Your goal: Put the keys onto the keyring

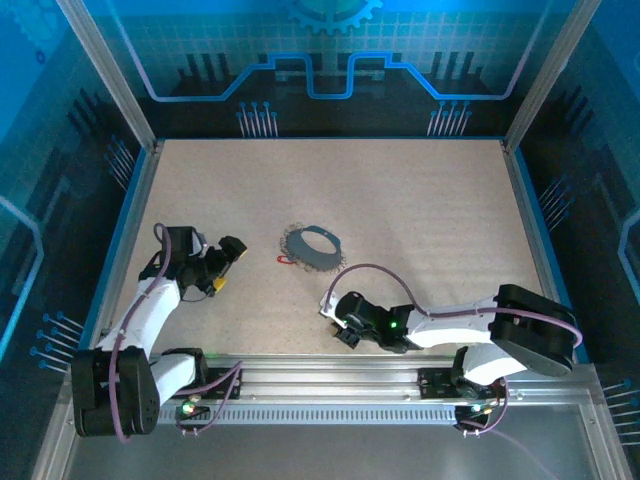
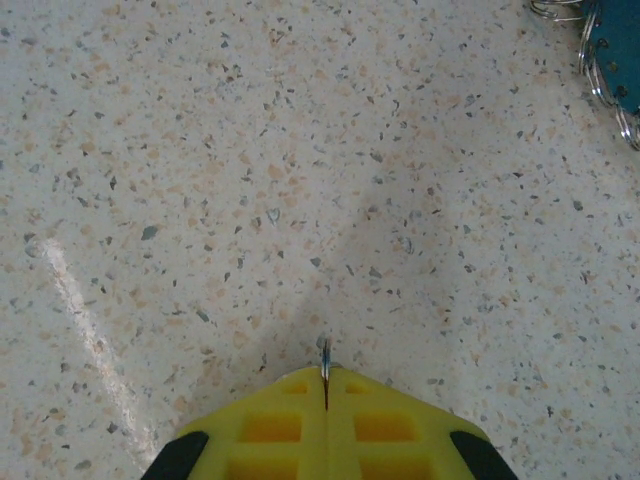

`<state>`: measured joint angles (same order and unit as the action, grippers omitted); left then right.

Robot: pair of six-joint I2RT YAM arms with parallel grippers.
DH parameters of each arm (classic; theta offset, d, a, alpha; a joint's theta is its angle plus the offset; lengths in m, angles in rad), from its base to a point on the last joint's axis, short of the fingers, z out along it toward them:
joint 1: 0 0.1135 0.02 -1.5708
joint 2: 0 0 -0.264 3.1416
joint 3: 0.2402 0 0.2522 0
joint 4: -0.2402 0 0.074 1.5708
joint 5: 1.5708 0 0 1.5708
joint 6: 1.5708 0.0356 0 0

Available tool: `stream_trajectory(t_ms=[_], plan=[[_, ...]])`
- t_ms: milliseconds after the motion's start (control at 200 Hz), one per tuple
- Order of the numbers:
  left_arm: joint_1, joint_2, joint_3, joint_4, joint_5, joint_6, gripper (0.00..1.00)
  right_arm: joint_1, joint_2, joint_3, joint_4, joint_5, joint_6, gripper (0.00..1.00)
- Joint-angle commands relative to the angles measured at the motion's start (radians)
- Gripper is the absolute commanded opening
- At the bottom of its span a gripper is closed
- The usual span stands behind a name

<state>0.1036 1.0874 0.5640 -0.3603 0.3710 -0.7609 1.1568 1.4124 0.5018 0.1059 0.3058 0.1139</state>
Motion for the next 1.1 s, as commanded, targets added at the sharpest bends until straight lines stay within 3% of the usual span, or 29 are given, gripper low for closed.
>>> stream_trajectory(t_ms=[0, 560, 855, 1096], plan=[[-0.007, 0.006, -0.01, -0.001, -0.006, 0.004, 0.99, -0.028, 0.012, -0.003, 0.04, -0.054, 0.027, 0.02], [-0.007, 0.0, -0.032, 0.005, -0.005, 0.003, 0.99, -0.076, 0.094, 0.039, 0.058, -0.109, 0.073, 0.04], [-0.009, -0.011, -0.016, -0.014, 0.006, 0.017, 0.99, -0.102, 0.025, -0.016, 0.121, -0.139, 0.063, 0.18], [-0.022, -0.036, 0.025, -0.059, 0.008, 0.05, 0.99, -0.192, -0.115, -0.061, 0.139, -0.291, 0.004, 0.29]])
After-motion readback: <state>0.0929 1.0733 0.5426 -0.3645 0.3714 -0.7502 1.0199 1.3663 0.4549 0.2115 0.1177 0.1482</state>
